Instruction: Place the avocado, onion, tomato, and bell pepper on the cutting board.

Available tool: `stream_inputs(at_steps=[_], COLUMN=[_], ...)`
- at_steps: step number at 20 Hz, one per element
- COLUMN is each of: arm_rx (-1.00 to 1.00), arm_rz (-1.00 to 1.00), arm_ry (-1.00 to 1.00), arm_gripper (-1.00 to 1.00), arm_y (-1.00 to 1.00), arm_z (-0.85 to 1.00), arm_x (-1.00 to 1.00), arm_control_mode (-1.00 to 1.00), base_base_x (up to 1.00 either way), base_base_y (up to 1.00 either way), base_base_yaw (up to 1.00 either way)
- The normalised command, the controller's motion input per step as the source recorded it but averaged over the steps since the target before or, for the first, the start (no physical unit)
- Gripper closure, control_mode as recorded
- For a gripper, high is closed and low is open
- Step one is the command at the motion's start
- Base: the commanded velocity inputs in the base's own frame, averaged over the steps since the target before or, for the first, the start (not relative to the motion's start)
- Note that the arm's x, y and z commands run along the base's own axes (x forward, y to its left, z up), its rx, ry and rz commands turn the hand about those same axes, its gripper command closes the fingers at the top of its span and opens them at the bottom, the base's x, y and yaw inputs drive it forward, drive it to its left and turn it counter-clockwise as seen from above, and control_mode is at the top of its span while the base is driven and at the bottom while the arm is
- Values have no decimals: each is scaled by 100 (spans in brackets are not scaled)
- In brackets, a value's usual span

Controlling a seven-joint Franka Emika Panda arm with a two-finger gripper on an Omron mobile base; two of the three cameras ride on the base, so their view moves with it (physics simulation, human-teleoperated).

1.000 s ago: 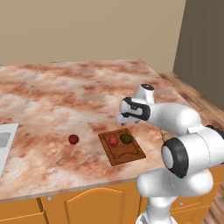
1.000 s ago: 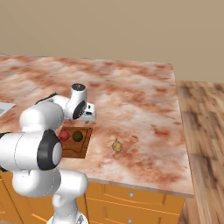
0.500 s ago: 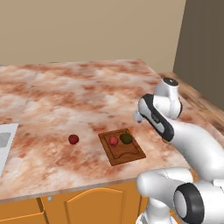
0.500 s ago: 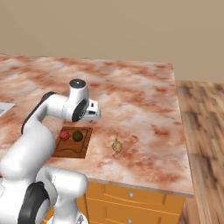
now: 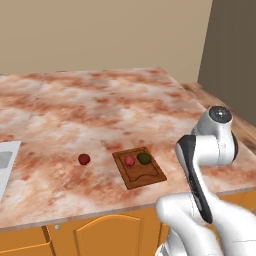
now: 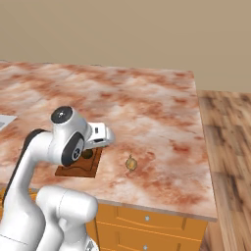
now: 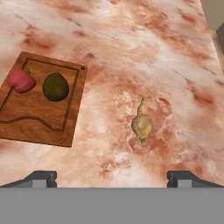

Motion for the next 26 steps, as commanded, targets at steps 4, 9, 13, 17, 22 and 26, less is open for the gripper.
stream_inputs(at_steps=[4,9,13,17,22,26], arm_rx=[-20,-2,4,7,8,4], arm_rz=[0,1,5,6,0,0], arm_ry=[-3,2,16,17,15,15], arm_gripper=[-100,-100,-100,-100,-100,-100], arm_y=[-41,-14,-9,-6,-5,-14], arm_z=[19,15,16,-4,-22,-19], arm_x=[-79,3,53,51,41,20], arm_control_mode=[-100,-100,-100,-100,-100,-100], base_base_x=[0,0,0,0,0,0], base_base_y=[0,0,0,0,0,0], base_base_yaw=[0,0,0,0,0,0])
